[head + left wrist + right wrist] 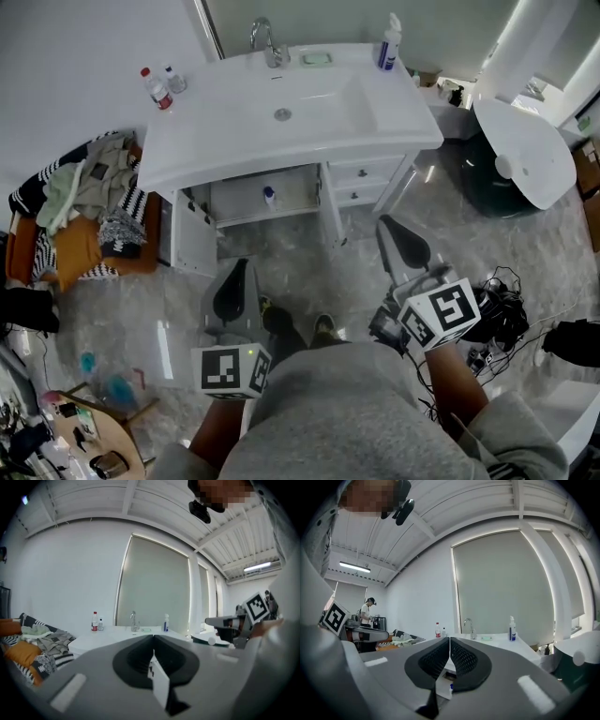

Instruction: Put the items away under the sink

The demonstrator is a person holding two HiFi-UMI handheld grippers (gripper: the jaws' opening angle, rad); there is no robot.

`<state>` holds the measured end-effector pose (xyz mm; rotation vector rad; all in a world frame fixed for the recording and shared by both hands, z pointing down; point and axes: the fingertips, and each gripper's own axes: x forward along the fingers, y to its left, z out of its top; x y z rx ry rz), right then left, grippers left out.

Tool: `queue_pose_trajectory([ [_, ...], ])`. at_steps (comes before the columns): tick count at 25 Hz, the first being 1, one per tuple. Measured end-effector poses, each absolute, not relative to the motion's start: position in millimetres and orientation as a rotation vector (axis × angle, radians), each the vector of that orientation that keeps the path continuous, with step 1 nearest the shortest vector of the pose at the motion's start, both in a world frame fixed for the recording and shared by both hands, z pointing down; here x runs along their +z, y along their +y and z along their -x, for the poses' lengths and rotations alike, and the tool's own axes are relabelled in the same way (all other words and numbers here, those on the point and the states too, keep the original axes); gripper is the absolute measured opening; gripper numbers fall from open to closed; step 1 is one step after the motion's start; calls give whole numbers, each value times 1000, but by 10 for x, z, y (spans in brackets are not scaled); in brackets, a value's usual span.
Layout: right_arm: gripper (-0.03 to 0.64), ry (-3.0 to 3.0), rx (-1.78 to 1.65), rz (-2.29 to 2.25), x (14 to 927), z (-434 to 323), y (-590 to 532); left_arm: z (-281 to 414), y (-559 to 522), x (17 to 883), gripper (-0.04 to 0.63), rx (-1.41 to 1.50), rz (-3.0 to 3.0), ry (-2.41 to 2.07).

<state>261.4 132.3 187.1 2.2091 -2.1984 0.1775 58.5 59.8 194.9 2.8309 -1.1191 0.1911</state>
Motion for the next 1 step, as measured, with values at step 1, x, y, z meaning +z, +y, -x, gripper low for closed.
queue_pose_trajectory([
  [1, 3, -2200, 182, -2211, 1871, -2621, 1310, -565, 582, 1946, 12, 188, -2828, -1124],
])
